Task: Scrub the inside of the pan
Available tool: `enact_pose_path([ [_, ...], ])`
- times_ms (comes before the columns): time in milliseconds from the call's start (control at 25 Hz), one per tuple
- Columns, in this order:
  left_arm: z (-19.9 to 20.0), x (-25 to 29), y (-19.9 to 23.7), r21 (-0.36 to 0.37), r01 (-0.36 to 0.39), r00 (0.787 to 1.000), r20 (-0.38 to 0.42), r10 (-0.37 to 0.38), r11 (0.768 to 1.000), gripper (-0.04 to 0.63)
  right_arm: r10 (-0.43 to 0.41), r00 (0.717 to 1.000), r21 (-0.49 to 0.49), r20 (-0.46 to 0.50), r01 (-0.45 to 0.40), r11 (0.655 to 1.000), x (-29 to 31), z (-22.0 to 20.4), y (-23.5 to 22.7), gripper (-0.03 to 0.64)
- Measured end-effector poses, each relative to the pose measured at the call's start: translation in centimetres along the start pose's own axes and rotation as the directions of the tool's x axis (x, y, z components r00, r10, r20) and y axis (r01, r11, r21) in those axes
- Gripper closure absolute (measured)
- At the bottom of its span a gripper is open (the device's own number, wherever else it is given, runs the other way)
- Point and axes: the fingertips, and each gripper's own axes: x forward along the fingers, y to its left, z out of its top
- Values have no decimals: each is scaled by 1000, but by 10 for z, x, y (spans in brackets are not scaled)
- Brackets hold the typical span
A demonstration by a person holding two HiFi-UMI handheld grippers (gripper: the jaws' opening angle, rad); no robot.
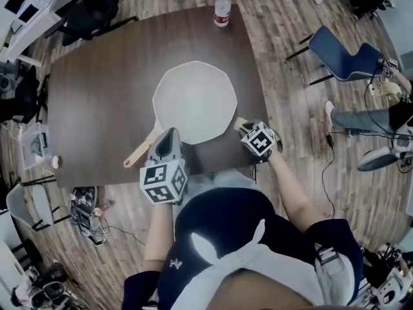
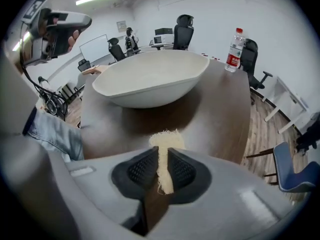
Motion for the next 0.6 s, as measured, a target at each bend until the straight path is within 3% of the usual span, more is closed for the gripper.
enact_pose_path([
  [360, -13, 18, 40, -8, -25, 997, -75, 24, 1000, 592, -79, 991, 180, 109, 58, 982, -40, 19, -17, 568],
  [600, -13, 25, 66, -3, -55, 994, -95, 55, 998, 592, -123, 973, 177, 198, 88, 980, -79, 64, -29, 568],
])
